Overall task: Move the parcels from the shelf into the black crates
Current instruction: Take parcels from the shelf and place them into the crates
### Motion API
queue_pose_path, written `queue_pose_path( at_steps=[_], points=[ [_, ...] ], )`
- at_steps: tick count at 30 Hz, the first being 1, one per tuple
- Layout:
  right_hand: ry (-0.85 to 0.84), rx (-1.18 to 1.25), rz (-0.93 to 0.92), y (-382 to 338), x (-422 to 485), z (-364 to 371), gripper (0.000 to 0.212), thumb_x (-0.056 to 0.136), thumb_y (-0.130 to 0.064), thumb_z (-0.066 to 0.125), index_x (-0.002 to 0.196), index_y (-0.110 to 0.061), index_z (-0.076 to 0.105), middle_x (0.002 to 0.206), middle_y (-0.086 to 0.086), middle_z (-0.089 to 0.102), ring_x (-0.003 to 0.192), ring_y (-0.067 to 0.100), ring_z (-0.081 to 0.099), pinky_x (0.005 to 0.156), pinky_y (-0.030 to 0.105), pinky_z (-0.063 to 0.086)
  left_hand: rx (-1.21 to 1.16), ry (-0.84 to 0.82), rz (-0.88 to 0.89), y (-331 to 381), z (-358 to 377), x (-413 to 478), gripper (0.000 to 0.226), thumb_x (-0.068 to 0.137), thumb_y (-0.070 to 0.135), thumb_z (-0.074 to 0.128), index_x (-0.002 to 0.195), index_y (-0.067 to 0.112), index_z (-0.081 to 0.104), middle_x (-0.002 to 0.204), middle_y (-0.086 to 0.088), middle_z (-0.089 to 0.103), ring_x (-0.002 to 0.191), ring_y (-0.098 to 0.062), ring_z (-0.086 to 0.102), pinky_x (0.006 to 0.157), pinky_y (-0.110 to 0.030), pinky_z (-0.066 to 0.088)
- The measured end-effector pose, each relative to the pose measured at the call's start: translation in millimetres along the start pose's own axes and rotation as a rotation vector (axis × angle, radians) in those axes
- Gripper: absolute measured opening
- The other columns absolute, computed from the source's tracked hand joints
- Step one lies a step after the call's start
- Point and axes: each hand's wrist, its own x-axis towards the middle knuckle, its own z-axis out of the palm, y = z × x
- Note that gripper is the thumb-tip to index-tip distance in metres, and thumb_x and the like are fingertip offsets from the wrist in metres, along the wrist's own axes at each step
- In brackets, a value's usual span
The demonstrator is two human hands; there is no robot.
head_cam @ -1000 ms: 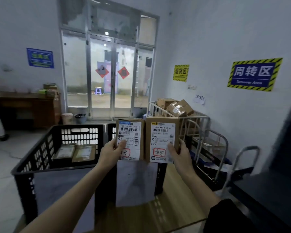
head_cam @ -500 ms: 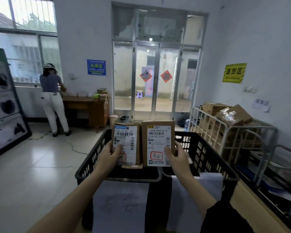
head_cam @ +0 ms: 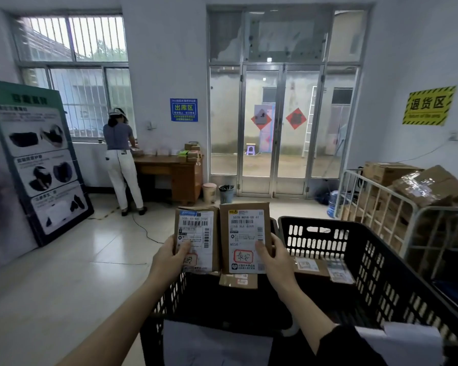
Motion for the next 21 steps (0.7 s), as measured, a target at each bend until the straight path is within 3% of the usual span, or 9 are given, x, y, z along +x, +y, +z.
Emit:
queue_pose_path(
  at_steps=[3,12,15,17,19,21],
  points=[
    [-0.002,0.007,0.041,12,43,8,0.039,0.09,-0.038,0.054,0.126,-0.023,0.047,0.118,0.009,0.055,0.095,0.016,0.063,0.052,0.013,0.051,0.012,0.008,-0.026,-11,14,45,0.016,0.094,0.026,0.05,0.106,0.017,0.056,0.099,-0.001,0.068,0.089,-0.018,0.066,0.084,-0.038,0.053],
    [0.041,0.053,0.26,80,129,30,0.043,0.088,-0.035,0.059,0.126,-0.017,0.049,0.121,0.013,0.055,0.098,0.024,0.063,0.065,0.025,0.056,0.094,-0.04,-0.167,-56,56,140,0.014,0.093,0.027,0.052,0.104,0.019,0.055,0.098,-0.003,0.069,0.09,-0.022,0.067,0.088,-0.045,0.053],
    [0.054,0.027,0.308,95,145,37,0.035,0.089,-0.036,0.058,0.119,-0.021,0.051,0.119,0.013,0.056,0.097,0.024,0.063,0.062,0.022,0.053,0.103,-0.066,-0.217,-69,67,160,0.02,0.093,0.025,0.052,0.11,0.015,0.056,0.1,-0.005,0.068,0.093,-0.023,0.066,0.089,-0.043,0.052],
    [0.071,0.011,0.343,105,153,41,0.041,0.089,-0.037,0.057,0.125,-0.019,0.049,0.12,0.014,0.054,0.096,0.023,0.062,0.055,0.017,0.048,0.113,-0.077,-0.251,-83,73,172,0.021,0.093,0.026,0.052,0.111,0.015,0.057,0.102,-0.006,0.068,0.095,-0.024,0.065,0.091,-0.045,0.051],
    [0.084,-0.004,0.385,115,161,46,0.043,0.09,-0.036,0.056,0.127,-0.018,0.047,0.121,0.013,0.053,0.097,0.023,0.062,0.052,0.015,0.046,0.127,-0.096,-0.275,-102,78,186,0.013,0.092,0.028,0.053,0.103,0.022,0.059,0.101,-0.005,0.069,0.095,-0.024,0.066,0.091,-0.047,0.051],
    [0.084,-0.016,0.451,126,169,51,0.044,0.089,-0.037,0.056,0.128,-0.018,0.047,0.121,0.012,0.053,0.097,0.023,0.062,0.058,0.023,0.053,0.153,-0.099,-0.3,-114,84,195,0.006,0.092,0.03,0.053,0.095,0.028,0.058,0.1,-0.003,0.069,0.094,-0.024,0.065,0.091,-0.043,0.051]
  ],
)
